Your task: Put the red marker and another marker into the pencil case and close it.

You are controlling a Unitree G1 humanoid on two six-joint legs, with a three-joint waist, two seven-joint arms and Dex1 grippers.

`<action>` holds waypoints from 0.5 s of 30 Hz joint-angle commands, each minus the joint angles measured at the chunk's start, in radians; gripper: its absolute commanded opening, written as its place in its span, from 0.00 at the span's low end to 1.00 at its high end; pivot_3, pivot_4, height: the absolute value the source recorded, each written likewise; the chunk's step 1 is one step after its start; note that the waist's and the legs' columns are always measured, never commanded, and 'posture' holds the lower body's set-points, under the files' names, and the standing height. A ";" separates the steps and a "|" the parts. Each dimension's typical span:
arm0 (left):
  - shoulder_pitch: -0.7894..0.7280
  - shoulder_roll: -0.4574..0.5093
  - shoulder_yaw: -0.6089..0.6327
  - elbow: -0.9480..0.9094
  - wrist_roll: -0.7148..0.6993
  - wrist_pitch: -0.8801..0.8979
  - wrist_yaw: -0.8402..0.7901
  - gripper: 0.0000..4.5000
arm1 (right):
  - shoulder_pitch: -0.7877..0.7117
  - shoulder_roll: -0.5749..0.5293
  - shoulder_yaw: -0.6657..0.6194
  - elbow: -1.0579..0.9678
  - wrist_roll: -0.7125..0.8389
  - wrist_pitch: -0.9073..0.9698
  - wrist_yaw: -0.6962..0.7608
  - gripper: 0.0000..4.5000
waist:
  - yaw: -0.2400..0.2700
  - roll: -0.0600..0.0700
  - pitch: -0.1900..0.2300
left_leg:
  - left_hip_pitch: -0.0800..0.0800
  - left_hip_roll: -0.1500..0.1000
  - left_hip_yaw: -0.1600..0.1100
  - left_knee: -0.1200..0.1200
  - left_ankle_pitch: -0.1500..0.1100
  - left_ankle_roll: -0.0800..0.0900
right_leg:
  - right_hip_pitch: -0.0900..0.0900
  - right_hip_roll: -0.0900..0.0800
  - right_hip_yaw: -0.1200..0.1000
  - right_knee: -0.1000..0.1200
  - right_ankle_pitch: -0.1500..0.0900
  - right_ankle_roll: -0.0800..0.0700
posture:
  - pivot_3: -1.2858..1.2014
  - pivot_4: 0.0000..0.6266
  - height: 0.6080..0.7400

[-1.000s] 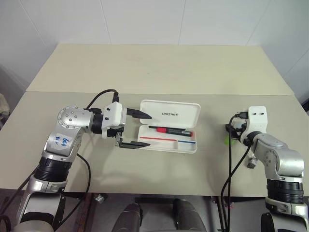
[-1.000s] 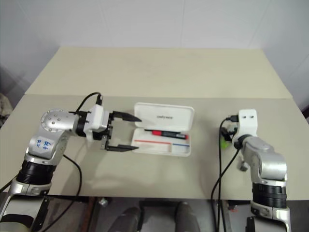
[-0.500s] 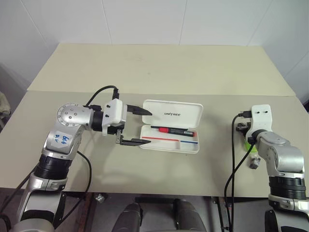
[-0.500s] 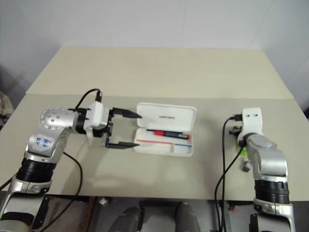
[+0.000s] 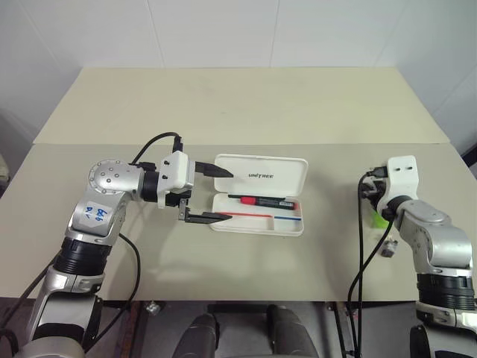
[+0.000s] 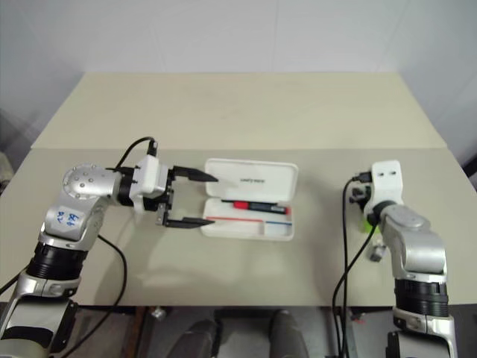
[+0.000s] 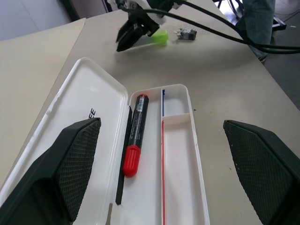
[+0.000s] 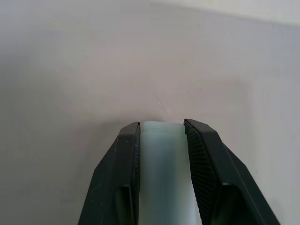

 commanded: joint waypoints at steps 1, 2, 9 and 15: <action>-0.016 0.000 0.012 -0.021 -0.013 -0.015 0.001 1.00 | -0.052 -0.017 -0.043 -0.086 0.040 -0.051 0.034 0.24 | -0.005 0.000 0.000 | 0.000 0.000 0.000 0.000 0.000 0.000 | 0.000 0.000 0.000 0.000 0.000 0.000 | 0.52 0.24 1.00; -0.015 0.000 0.012 -0.024 -0.014 -0.014 0.002 1.00 | -0.061 -0.013 -0.044 -0.093 0.044 -0.069 0.039 0.24 | -0.005 0.000 0.000 | 0.000 0.000 0.000 0.000 0.000 0.000 | 0.000 0.000 0.000 0.000 0.000 0.000 | 0.52 0.24 1.00; 0.000 0.002 0.019 -0.036 -0.023 -0.015 0.001 1.00 | -0.141 -0.013 -0.021 -0.150 0.094 -0.091 0.088 0.24 | -0.004 0.000 0.000 | 0.000 0.000 0.000 -0.001 0.000 0.000 | 0.000 0.000 0.000 -0.001 0.000 0.000 | 0.52 0.24 1.00; 0.024 0.000 0.061 -0.026 -0.069 -0.028 -0.011 1.00 | -0.296 -0.021 0.067 -0.253 0.164 -0.026 0.161 0.24 | -0.011 0.005 0.003 | -0.001 0.000 0.001 -0.001 0.000 0.000 | -0.003 -0.001 0.002 -0.001 0.000 0.000 | 0.52 0.24 1.00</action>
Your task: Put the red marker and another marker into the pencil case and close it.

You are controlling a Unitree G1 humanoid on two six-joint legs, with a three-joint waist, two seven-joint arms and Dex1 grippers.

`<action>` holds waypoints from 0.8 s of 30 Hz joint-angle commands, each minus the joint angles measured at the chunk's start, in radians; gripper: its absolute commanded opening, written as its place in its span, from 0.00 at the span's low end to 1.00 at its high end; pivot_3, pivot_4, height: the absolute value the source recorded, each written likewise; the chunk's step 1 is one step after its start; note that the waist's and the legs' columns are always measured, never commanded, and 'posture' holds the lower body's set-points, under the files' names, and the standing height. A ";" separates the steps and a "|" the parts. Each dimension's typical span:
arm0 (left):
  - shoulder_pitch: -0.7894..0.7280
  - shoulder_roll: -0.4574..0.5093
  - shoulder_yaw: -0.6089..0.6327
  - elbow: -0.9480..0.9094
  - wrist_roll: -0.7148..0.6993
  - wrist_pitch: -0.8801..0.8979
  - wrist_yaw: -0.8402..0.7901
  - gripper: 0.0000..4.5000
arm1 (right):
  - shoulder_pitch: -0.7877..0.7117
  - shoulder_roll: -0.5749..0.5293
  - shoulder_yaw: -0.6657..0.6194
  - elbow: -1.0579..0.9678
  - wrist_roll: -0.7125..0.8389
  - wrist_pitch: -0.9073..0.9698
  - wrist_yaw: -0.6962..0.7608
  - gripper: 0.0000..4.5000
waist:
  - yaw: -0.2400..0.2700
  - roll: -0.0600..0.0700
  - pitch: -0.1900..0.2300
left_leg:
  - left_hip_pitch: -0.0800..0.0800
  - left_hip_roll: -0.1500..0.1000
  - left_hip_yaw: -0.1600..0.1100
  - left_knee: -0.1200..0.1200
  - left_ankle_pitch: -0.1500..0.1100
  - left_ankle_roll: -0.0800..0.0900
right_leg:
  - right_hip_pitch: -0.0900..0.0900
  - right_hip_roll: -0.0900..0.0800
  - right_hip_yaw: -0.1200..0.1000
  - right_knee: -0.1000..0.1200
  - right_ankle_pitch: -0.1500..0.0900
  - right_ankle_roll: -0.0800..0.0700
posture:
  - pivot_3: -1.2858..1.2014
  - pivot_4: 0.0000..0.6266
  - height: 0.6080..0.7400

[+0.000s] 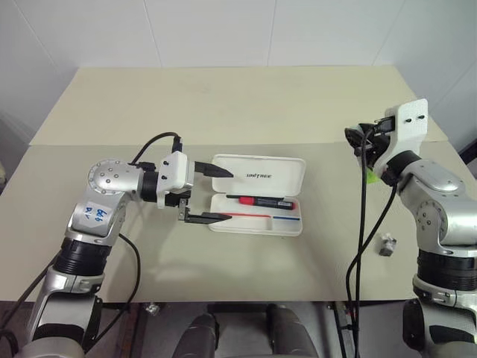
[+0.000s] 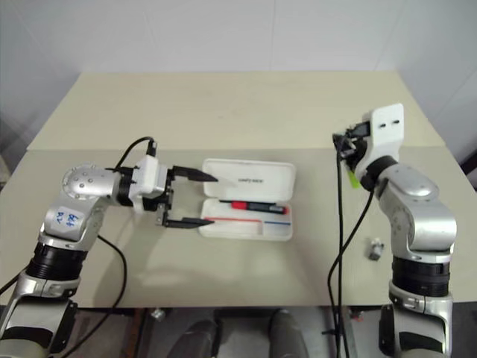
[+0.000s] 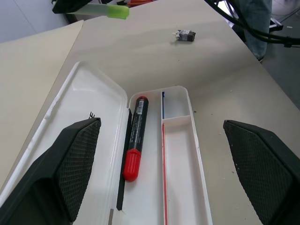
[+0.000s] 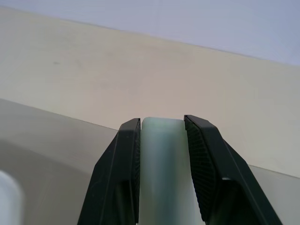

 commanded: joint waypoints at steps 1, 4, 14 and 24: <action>0.015 0.003 0.047 -0.023 -0.046 -0.024 -0.008 1.00 | -0.100 -0.023 0.039 -0.117 0.056 0.034 0.050 0.24 | 0.000 0.001 0.001 | 0.000 0.000 0.000 -0.001 0.000 0.000 | -0.001 0.000 0.000 0.000 0.000 0.000 | 0.52 0.24 1.00; 0.025 0.009 0.055 -0.019 -0.050 -0.035 -0.015 1.00 | -0.154 -0.037 0.083 -0.155 0.091 0.063 0.103 0.24 | 0.005 0.001 0.001 | 0.000 0.002 -0.001 -0.004 0.000 -0.001 | -0.002 0.002 -0.001 0.000 -0.001 -0.001 | 0.52 0.24 1.00; 0.060 0.037 0.082 0.007 -0.044 -0.072 -0.032 1.00 | -0.248 -0.020 0.220 -0.308 0.310 0.276 0.225 0.24 | 0.003 0.001 0.001 | -0.004 0.001 0.000 -0.005 0.000 0.000 | -0.004 0.000 -0.001 -0.004 -0.001 -0.001 | 0.52 0.24 1.00; 0.212 0.117 0.172 -0.006 -0.078 -0.136 -0.089 1.00 | -0.266 0.002 0.544 -0.270 0.282 0.343 0.297 0.24 | 0.005 0.001 0.001 | -0.005 0.002 0.000 -0.005 -0.001 -0.001 | -0.008 0.001 0.000 -0.002 -0.001 -0.001 | 0.52 0.24 1.00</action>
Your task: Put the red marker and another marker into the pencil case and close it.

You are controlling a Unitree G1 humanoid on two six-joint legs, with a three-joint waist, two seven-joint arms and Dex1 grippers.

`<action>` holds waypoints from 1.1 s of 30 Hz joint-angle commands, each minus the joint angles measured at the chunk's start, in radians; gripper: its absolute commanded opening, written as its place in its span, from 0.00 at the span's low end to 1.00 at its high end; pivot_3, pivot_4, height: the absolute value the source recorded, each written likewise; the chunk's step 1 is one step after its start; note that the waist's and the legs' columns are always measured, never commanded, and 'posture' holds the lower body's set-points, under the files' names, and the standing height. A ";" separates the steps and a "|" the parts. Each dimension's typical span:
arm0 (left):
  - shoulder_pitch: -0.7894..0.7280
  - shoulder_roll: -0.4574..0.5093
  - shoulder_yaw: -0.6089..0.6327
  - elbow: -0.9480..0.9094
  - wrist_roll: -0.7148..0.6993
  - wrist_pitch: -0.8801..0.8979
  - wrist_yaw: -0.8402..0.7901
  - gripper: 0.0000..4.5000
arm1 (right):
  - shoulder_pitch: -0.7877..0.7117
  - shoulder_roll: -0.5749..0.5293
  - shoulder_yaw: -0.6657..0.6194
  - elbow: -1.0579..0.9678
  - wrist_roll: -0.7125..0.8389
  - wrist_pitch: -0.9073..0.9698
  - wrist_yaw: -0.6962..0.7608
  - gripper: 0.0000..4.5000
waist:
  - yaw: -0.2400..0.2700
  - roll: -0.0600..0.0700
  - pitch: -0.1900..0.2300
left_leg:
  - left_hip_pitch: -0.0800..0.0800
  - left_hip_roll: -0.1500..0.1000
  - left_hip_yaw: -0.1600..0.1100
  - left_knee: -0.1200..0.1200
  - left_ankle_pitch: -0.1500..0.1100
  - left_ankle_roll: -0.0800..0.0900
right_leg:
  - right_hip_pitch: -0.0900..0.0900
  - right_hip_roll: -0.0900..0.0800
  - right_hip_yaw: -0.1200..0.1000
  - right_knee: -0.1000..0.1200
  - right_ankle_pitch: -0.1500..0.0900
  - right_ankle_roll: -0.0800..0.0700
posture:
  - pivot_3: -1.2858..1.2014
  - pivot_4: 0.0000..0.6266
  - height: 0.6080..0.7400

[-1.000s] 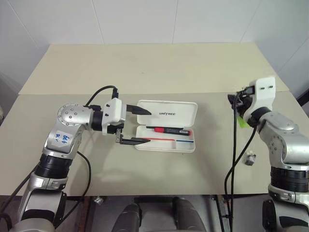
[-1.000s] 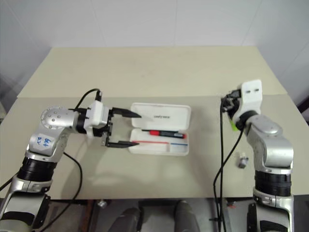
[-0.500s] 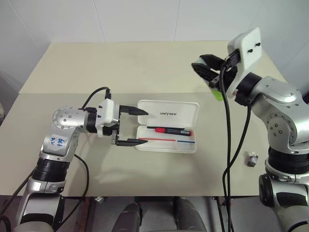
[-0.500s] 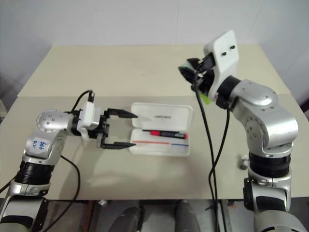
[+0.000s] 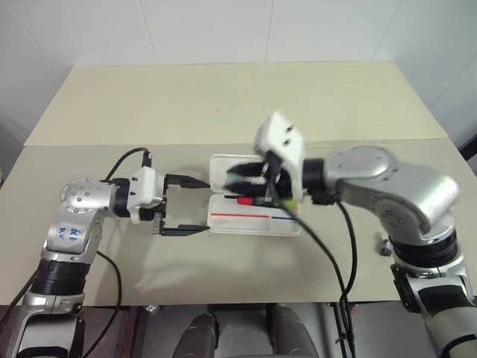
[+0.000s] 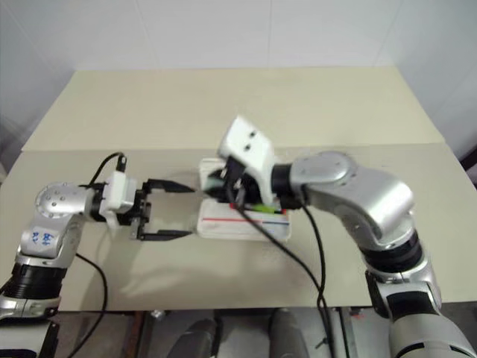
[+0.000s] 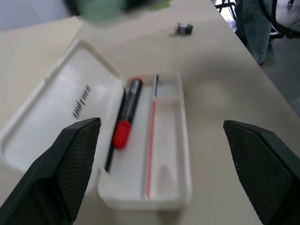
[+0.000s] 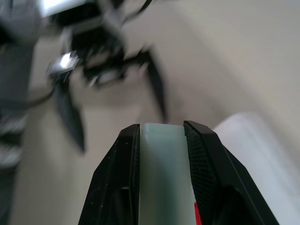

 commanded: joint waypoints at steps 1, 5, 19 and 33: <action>0.051 0.041 0.074 -0.007 -0.025 -0.058 -0.023 1.00 | -0.014 0.027 0.085 0.021 -0.044 -0.021 0.021 0.24 | 0.000 0.000 0.000 | -0.001 0.000 0.000 0.000 0.000 0.000 | -0.001 0.000 0.000 0.000 0.000 0.000 | 0.52 0.24 1.00; 0.097 0.058 0.125 0.029 -0.039 -0.094 -0.035 1.00 | -0.034 0.040 0.230 0.106 -0.151 -0.087 0.059 0.24 | -0.001 0.000 0.000 | -0.007 0.000 0.000 0.002 0.001 -0.001 | -0.008 0.000 0.000 0.004 0.000 0.000 | 0.52 0.24 1.00; 0.190 0.059 0.162 -0.083 -0.043 -0.068 0.069 1.00 | -0.210 0.195 0.394 0.511 -0.401 -0.175 0.177 0.24 | -0.002 0.000 0.000 | -0.010 -0.001 -0.001 0.007 0.001 -0.002 | -0.013 0.000 0.000 0.012 0.001 -0.002 | 0.52 0.24 1.00; 0.192 0.059 0.157 -0.105 -0.038 -0.060 0.100 1.00 | -0.187 0.252 0.315 0.447 -0.383 -0.016 0.181 0.24 | -0.004 0.000 0.000 | -0.011 0.000 0.003 0.007 0.001 -0.003 | -0.019 0.000 0.001 0.016 0.001 -0.003 | 0.52 0.24 1.00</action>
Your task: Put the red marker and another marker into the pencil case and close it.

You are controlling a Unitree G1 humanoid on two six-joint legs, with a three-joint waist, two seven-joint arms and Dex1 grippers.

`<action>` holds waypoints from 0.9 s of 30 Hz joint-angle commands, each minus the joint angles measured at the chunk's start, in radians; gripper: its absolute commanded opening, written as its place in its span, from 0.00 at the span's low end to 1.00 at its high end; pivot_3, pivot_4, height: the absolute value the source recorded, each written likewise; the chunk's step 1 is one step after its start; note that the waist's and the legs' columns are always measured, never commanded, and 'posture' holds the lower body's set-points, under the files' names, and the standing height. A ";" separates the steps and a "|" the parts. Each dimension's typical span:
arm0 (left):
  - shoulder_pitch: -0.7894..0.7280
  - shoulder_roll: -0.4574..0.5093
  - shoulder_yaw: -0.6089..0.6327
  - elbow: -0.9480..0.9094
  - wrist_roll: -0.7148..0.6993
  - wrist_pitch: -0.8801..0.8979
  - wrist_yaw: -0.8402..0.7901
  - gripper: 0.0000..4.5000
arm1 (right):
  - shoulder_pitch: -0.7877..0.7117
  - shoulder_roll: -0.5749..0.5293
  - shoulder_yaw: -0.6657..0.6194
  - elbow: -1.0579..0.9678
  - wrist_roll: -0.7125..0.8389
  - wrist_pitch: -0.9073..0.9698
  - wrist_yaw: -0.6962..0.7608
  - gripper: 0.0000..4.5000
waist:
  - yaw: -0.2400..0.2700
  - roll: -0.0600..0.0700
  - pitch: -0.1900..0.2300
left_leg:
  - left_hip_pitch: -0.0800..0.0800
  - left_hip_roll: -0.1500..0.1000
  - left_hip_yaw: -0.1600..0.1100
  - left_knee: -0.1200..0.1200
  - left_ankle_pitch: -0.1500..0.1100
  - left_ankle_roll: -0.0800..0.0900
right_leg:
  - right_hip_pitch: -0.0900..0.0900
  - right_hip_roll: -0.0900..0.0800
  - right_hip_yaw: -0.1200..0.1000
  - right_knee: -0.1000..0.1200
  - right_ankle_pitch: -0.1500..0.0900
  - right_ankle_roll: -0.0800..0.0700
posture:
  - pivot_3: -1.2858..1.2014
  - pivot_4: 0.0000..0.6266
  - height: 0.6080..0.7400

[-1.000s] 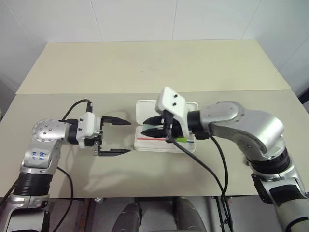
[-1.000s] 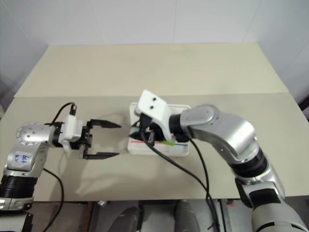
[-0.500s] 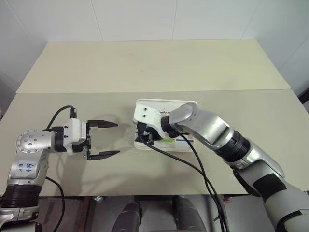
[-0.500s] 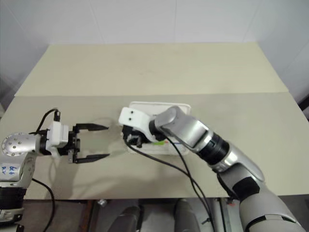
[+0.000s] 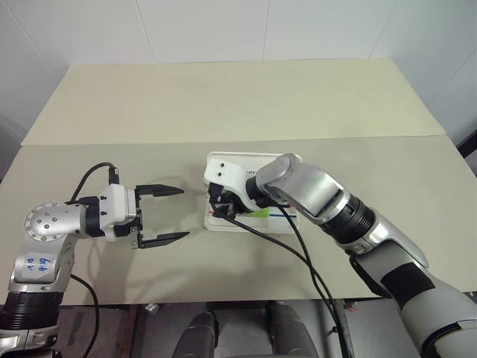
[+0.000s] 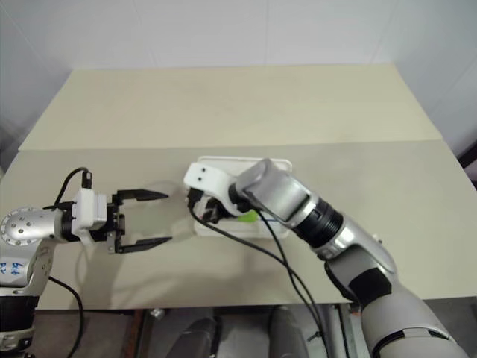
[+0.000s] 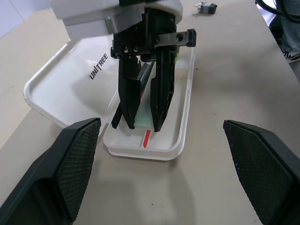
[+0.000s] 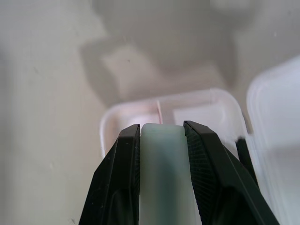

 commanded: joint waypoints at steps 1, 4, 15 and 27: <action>-0.014 0.014 0.015 -0.017 -0.014 -0.005 0.008 1.00 | 0.008 0.017 -0.046 -0.055 0.018 0.013 0.001 0.24 | 0.001 0.000 0.000 | 0.000 0.000 0.000 0.000 0.000 0.000 | 0.000 0.000 0.000 0.000 0.000 0.000 | 0.52 0.24 1.00; -0.023 0.014 0.011 -0.011 -0.010 -0.008 0.008 1.00 | 0.020 0.020 -0.053 -0.066 0.019 0.014 0.001 0.24 | 0.001 0.000 0.000 | 0.000 0.000 0.000 0.000 0.000 0.000 | 0.000 0.000 0.000 0.000 0.000 0.000 | 0.52 0.24 1.00; -0.048 0.012 -0.001 0.001 0.001 -0.008 0.011 1.00 | 0.067 0.011 -0.061 -0.088 0.023 -0.007 0.006 0.24 | 0.000 0.000 0.000 | 0.000 0.000 0.001 0.000 0.000 0.000 | -0.001 0.000 0.000 0.000 0.000 0.000 | 0.52 0.24 1.00; -0.068 0.011 -0.008 0.015 0.007 -0.011 0.013 1.00 | 0.075 -0.007 -0.063 -0.038 0.006 -0.074 0.029 0.41 | 0.000 0.000 0.000 | 0.000 0.000 0.001 0.000 0.000 0.000 | -0.001 0.000 0.000 0.001 0.000 0.000 | 0.52 0.24 1.00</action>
